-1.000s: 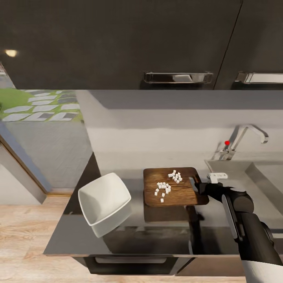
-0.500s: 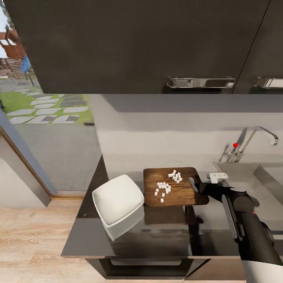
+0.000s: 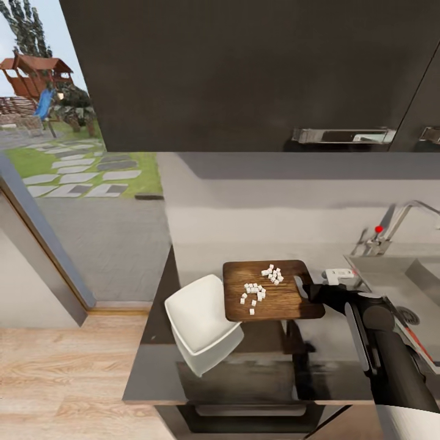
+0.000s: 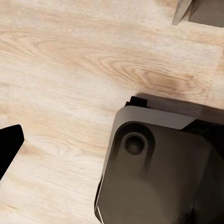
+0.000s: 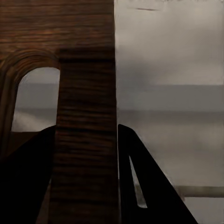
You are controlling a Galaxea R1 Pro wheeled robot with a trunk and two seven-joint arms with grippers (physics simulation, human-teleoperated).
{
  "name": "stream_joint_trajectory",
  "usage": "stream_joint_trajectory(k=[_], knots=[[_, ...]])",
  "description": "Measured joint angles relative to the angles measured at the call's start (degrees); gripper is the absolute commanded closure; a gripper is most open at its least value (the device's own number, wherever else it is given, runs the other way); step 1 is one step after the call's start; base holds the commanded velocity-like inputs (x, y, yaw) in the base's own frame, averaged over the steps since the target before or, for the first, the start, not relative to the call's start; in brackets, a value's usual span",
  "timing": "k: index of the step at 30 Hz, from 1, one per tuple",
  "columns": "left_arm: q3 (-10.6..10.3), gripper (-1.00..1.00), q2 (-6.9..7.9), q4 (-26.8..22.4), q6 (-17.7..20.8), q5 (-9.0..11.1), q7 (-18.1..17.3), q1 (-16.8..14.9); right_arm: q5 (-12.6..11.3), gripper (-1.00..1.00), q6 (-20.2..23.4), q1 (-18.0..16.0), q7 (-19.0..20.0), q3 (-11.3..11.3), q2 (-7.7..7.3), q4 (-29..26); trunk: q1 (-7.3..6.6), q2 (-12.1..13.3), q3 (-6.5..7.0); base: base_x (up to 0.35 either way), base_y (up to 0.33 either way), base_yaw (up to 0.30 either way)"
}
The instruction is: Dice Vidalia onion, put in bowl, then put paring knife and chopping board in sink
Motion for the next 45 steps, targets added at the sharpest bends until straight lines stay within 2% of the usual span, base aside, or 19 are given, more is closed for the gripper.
stream_joint_trajectory(k=[18,27,45], knots=[[0.0,-1.0,0.0,0.0,0.0,0.0,0.0,0.0,0.0,1.0,0.0,0.0,0.0,0.1,0.0,0.0,0.0,0.0,1.63,0.0,0.183,0.0],[0.0,-1.0,0.0,0.0,0.0,0.0,0.0,0.0,0.7,1.0,0.0,0.0,0.0,0.3,0.01,0.0,0.0,0.0,2.41,0.0,0.028,0.0],[0.0,-1.0,0.0,0.0,0.0,0.0,0.0,0.0,0.7,1.0,0.1,0.0,0.0,0.6,0.01,0.0,0.0,0.0,2.49,0.0,0.0,0.0]])
